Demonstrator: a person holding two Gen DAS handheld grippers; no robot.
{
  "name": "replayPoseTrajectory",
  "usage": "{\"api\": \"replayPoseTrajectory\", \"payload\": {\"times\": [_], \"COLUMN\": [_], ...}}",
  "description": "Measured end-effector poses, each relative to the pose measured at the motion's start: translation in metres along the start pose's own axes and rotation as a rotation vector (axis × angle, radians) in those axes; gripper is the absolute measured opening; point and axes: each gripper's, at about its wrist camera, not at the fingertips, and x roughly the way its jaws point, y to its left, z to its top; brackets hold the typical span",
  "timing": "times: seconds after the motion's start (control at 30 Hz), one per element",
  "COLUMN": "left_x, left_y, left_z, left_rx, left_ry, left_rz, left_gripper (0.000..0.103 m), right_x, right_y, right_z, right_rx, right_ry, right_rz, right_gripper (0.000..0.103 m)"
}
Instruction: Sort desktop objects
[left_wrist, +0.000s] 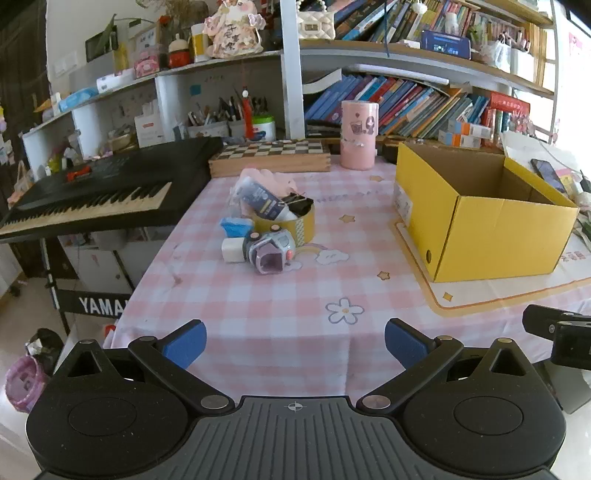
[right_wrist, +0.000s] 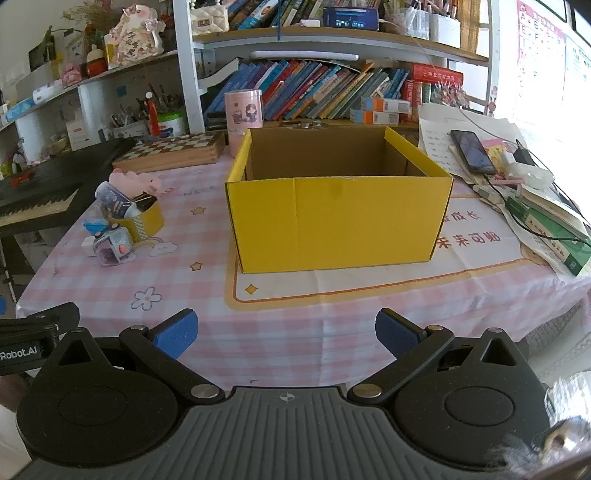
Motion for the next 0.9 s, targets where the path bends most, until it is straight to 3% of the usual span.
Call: {"api": "replayPoseTrajectory", "payload": {"times": [0.9], "left_x": [0.0054], "left_y": [0.0005], "left_z": [0.0032], "left_rx": [0.008], "left_ry": [0.014], "left_rz": [-0.004], "left_gripper": [0.103], "right_x": [0.0072], "right_y": [0.0027], "right_z": [0.0047], "right_rx": [-0.016], "right_ry": [0.008], "right_rz": [0.005], "right_gripper": [0.103]}}
